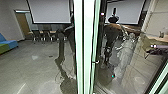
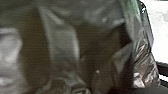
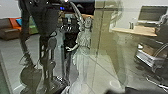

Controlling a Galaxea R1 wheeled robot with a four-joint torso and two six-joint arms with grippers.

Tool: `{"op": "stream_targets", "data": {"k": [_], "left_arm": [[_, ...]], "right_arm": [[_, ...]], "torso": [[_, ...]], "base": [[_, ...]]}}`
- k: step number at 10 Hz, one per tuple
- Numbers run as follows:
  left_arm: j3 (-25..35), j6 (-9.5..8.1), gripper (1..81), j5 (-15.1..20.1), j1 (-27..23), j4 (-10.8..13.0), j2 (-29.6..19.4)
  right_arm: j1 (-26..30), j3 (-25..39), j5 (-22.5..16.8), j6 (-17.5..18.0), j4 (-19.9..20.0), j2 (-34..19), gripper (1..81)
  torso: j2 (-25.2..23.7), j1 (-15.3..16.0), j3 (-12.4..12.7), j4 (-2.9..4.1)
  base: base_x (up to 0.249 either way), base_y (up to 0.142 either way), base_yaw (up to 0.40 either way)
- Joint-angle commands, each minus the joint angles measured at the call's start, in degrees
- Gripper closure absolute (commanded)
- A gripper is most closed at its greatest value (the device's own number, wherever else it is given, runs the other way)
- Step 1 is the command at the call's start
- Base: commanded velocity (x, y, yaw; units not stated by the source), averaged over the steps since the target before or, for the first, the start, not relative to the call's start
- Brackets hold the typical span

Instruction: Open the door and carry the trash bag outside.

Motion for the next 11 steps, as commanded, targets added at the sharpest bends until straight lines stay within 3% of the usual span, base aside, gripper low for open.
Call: {"op": "stream_targets", "data": {"k": [1, 4, 11], "left_arm": [[0.2, 0.35, 81.1, 4.4, -2.8, -0.8, -0.3], [0.2, 0.44, 81.1, 4.4, -2.8, -1.3, -0.2], [0.3, 0.44, 81.1, 4.4, -2.7, -1.5, -0.4]], "right_arm": [[11.1, -2.6, 1.7, 0.5, -1.6, 7.1, 1.0], [10.0, -6.7, 1.9, 0.9, -1.1, 14.1, 1.0], [10.7, -9.4, 2.1, 0.7, -2.6, 21.9, 1.0]], "torso": [[0.0, 0.0, 0.0, 0.0], [0.0, -0.2, 0.0, 0.0], [0.0, -0.2, 0.0, -0.02]], "base": [[0.0, 0.0, 0.0], [0.0, 0.0, 0.0], [0.0, 0.0, 0.0]]}}
